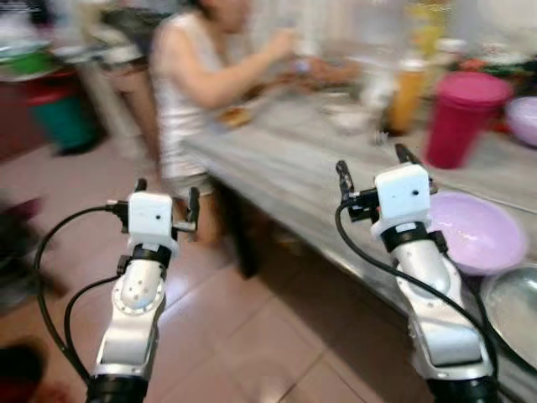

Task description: Setting the table

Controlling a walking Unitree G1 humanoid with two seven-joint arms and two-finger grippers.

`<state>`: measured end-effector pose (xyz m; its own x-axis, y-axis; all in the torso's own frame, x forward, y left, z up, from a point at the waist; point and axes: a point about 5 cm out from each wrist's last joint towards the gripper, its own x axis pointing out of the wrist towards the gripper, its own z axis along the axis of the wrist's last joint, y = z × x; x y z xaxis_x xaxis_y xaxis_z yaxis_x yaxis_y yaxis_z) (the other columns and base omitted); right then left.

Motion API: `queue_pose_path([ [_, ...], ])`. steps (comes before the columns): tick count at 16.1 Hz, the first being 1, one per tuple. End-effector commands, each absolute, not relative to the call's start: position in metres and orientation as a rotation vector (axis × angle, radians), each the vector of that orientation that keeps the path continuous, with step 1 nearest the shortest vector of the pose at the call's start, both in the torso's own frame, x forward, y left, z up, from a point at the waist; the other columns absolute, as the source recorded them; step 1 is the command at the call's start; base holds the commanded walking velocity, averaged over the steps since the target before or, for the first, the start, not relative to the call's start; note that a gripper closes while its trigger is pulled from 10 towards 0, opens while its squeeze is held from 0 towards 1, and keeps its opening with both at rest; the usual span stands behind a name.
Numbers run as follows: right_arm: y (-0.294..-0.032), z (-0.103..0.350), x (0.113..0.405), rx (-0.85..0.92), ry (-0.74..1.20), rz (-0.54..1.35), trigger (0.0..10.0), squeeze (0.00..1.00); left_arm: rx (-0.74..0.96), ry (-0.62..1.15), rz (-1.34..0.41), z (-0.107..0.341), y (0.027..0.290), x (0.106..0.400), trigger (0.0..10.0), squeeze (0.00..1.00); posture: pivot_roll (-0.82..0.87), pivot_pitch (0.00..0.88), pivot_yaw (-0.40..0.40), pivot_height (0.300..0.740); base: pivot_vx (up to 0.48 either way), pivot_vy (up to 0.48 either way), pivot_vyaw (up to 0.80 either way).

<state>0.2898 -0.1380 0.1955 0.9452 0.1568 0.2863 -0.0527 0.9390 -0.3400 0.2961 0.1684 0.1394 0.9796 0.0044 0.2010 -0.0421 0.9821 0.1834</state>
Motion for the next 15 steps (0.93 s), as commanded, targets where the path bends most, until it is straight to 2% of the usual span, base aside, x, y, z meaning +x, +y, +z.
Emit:
queue_pose_path([
  [1,-0.131,0.198,0.290,-0.315,-0.329,0.143,10.0,0.00,0.215,-0.192,0.076,0.138,0.177,0.297,10.0,0.00,-0.20,0.030,0.090,0.740,0.000,0.000,0.80],
  [10,-0.124,0.189,0.292,-0.297,-0.301,0.197,10.0,0.00,0.252,-0.152,0.169,0.125,0.190,0.299,10.0,0.00,-0.19,0.019,0.080,0.740,0.000,0.000,0.80],
  [15,-0.135,0.160,0.297,-0.213,-0.181,0.155,10.0,0.00,0.304,-0.046,0.169,0.096,0.200,0.294,10.0,0.00,-0.17,0.007,0.078,0.740,0.000,0.000,0.80],
])
